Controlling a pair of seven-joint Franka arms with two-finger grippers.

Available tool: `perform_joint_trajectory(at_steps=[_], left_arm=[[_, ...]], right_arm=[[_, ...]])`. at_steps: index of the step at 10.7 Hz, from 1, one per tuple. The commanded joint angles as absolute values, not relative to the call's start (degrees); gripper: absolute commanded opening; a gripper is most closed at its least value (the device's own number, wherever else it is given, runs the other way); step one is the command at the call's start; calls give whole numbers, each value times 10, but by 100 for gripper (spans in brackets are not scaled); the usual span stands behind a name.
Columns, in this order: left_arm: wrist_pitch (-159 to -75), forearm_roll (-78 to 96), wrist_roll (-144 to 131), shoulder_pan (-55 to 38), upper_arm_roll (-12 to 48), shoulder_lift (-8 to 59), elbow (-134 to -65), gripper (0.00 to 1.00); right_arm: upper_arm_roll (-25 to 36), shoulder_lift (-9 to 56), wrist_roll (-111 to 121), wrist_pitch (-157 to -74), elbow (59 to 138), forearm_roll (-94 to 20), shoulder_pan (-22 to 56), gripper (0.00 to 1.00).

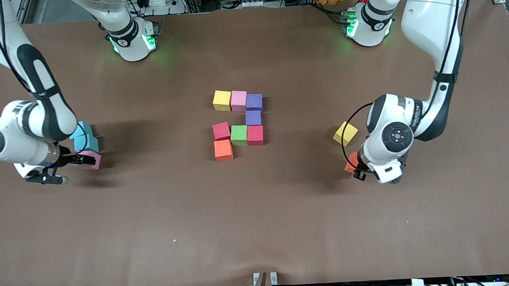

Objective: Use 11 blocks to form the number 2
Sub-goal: 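Grasp the light pink cube beside the cyan cubes with the right gripper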

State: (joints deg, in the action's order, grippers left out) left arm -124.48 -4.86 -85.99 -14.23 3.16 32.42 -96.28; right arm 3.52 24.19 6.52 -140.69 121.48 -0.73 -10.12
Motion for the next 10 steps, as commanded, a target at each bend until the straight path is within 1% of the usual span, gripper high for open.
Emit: perform_joint_trajectory(at_steps=[1,2,3,4,5,7,8,9,10], left_arm=[[-1201,-33,-897,-151,33,358,-891,34],[-1183,-33,-907,-158,33,373,-866,34],[-1179,-33,-919,-159,33,384,-841,34],[-1179,-33,-932,-162,33,394,-824,34],[-1179,-33,-941,-169,33,405,-804,34],[-1179,-33,-965,-183,34,439,-759,34],[-1179,-33,-985,-195,32,459,-739,34],[-1182,-33,-999,-205,30,471,-727,34],[-1186,-33,-1003,-208,29,474,-723,34]], right_arm=[[25,229,87,-1439,1252,-14,-121,100],[25,228,88,-1438,1252,-14,-122,89],[25,227,87,-1435,1252,-14,-121,71],[24,226,86,-1431,1246,-14,-120,47],[16,226,80,-1430,1243,-15,-120,31],[10,227,61,-1427,1233,-16,-117,28],[7,226,61,-1427,1230,-16,-117,23],[-3,224,64,-1424,1220,-16,-116,21],[-24,216,62,-1391,1200,-16,-117,21]])
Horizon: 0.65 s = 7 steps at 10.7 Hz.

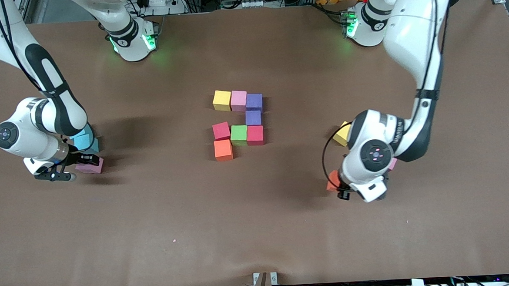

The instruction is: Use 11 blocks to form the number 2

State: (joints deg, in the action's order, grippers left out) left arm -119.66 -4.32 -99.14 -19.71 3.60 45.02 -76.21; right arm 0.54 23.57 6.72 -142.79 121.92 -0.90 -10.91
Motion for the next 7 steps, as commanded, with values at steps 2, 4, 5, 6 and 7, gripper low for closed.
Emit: perform_joint_trajectory(at_steps=[2,4,5,6,7], left_arm=[[-1188,-33,-1003,-208,29,476,-722,35],[-1188,-33,-1003,-208,29,480,-723,36],[-1188,-33,-1003,-207,29,480,-723,36],[-1188,-33,-1003,-207,29,480,-723,36],[-1188,-33,-1003,-207,29,480,-723,36]], right_arm=[[-86,212,7,-1313,1141,-16,-113,21],[-115,214,4,-1306,1108,-11,-73,21],[-112,222,-1,-1306,1085,-11,-25,21],[-108,242,-42,-1306,1058,-10,18,21],[-107,261,-68,-1305,1036,-2,52,21]])
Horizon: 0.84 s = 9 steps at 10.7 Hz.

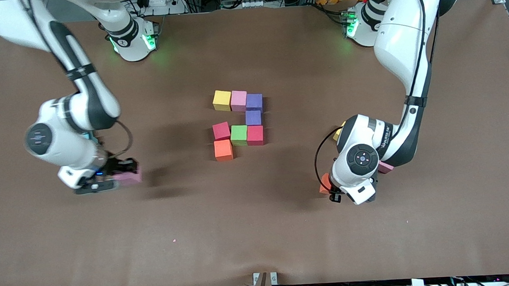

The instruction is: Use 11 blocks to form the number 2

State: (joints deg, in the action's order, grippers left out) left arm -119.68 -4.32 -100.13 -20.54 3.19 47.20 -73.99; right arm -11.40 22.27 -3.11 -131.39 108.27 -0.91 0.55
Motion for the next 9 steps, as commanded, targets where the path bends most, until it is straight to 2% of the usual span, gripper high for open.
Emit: perform_joint_trajectory(at_steps=[1,3,5,9], left_arm=[[-1188,-33,-1003,-207,29,480,-722,36],[-1188,-33,-1003,-208,28,480,-722,36],[-1188,-33,-1011,-214,29,479,-721,36],[-1188,-33,-1013,-221,29,479,-715,36]], right_arm=[[-100,279,-71,-1304,1008,9,88,21],[-79,327,-82,-1271,927,3,166,21],[-26,367,-146,-1242,862,-11,255,20],[9,431,-217,-1233,798,-48,311,16]])
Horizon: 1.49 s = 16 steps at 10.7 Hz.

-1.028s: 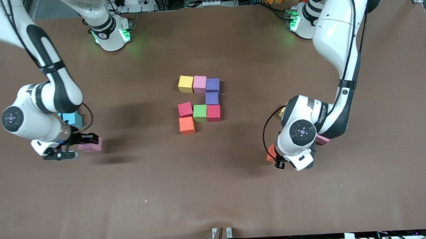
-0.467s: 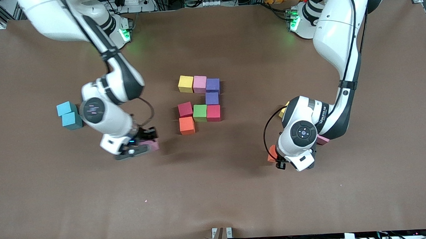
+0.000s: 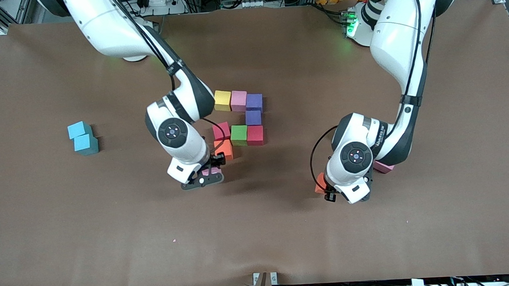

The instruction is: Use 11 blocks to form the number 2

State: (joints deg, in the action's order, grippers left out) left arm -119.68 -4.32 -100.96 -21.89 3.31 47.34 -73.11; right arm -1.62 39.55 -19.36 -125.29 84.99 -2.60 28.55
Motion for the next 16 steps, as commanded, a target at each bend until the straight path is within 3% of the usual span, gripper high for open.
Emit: perform_joint_trajectory(at_steps=[1,6,13,14,16], left_arm=[[-1188,-33,-1013,-221,29,480,-715,36],[-1188,-33,-1014,-221,29,479,-715,36],[-1199,-33,-1076,-227,29,481,-715,36],[-1202,-33,-1091,-230,28,483,-715,36],[-1204,-33,-1116,-240,28,489,-708,36]], right_arm=[[20,450,-238,-1233,781,-48,329,16],[88,487,-246,-1241,773,-92,401,16],[85,483,-250,-1241,797,-96,406,17],[85,483,-250,-1241,797,-98,407,19],[85,484,-250,-1242,797,-111,411,37]])
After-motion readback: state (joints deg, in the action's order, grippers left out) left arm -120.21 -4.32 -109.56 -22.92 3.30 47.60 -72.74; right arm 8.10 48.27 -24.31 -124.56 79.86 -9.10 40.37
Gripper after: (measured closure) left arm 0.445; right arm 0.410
